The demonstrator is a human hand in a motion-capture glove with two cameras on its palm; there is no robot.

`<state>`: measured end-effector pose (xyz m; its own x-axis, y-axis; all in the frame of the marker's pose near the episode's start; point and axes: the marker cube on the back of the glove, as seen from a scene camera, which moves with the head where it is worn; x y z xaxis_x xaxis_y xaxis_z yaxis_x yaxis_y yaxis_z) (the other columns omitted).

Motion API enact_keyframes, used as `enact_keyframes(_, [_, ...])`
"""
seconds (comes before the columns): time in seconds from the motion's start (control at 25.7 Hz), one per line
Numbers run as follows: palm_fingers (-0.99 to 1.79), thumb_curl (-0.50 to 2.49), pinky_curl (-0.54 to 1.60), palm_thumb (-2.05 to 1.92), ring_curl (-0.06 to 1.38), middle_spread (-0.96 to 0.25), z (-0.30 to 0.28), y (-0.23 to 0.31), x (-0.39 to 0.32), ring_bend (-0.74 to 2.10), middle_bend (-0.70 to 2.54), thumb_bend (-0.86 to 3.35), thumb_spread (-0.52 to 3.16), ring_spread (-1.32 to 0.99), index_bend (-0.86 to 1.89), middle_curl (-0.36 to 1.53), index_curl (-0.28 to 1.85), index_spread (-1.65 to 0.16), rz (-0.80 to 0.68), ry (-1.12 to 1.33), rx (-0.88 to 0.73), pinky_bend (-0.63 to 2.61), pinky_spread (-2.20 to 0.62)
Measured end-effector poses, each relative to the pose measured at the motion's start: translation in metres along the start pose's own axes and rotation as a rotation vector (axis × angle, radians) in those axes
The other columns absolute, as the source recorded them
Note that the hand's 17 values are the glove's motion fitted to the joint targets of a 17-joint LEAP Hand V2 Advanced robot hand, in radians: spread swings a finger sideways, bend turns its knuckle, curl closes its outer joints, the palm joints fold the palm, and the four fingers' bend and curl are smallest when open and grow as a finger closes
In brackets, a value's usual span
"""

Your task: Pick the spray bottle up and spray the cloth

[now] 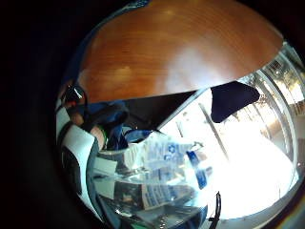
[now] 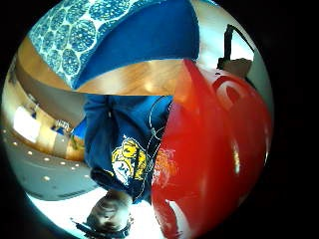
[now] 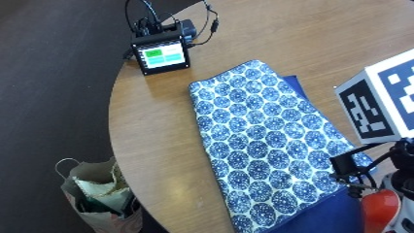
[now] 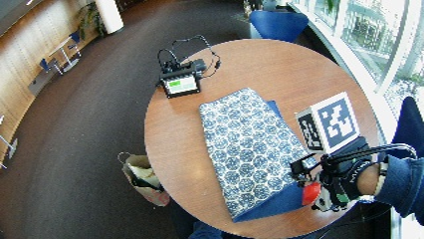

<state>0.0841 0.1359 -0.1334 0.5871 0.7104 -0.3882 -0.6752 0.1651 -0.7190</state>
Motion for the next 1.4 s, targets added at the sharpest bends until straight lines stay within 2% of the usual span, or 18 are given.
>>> enact_keyframes(0.19, [1.28, 0.8, 0.41, 1.03, 0.48, -0.19, -0.002, 0.004, -0.004, 0.77, 0.75, -0.03, 0.41, -0.24, 0.11, 0.54, 0.31, -0.29, -0.037, -0.019, -0.001, 0.52, -0.32])
enact_keyframes(0.39, [1.28, 0.81, 0.41, 1.03, 0.48, -0.19, -0.013, 0.016, -0.008, 0.77, 0.75, -0.03, 0.41, -0.24, 0.1, 0.54, 0.31, -0.29, -0.14, -0.095, 0.009, 0.52, -0.32])
enact_keyframes(0.51, [1.28, 0.81, 0.41, 1.02, 0.48, -0.19, -0.032, 0.036, -0.019, 0.77, 0.75, -0.03, 0.4, -0.24, 0.1, 0.54, 0.3, -0.29, -0.293, -0.194, 0.08, 0.52, -0.32])
enact_keyframes(0.78, [1.27, 0.81, 0.41, 1.01, 0.48, -0.18, -0.094, 0.075, -0.077, 0.78, 0.73, -0.03, 0.41, -0.24, 0.11, 0.53, 0.3, -0.29, -0.739, -0.544, 0.451, 0.52, -0.32])
enact_keyframes(0.9, [1.24, 0.81, 0.41, 1.0, 0.48, -0.18, -0.121, 0.06, -0.096, 0.77, 0.72, -0.03, 0.41, -0.23, 0.11, 0.53, 0.3, -0.29, -0.895, -0.81, 0.571, 0.52, -0.31])
enact_keyframes(1.01, [1.22, 0.81, 0.41, 0.99, 0.48, -0.17, -0.143, 0.017, -0.109, 0.76, 0.71, -0.03, 0.43, -0.23, 0.1, 0.53, 0.29, -0.29, -1.008, -1.103, 0.62, 0.52, -0.31])
enact_keyframes(1.17, [1.2, 0.81, 0.41, 1.0, 0.48, -0.17, -0.151, -0.044, -0.121, 0.76, 0.7, -0.03, 0.44, -0.22, 0.08, 0.53, 0.28, -0.29, -1.004, -1.278, 0.743, 0.53, -0.3])
enact_keyframes(1.4, [1.19, 0.79, 0.41, 0.98, 0.48, -0.16, -0.144, -0.061, -0.119, 0.76, 0.68, -0.03, 0.52, -0.22, 0.05, 0.53, 0.25, -0.29, -0.977, -1.279, 0.831, 0.56, -0.3])
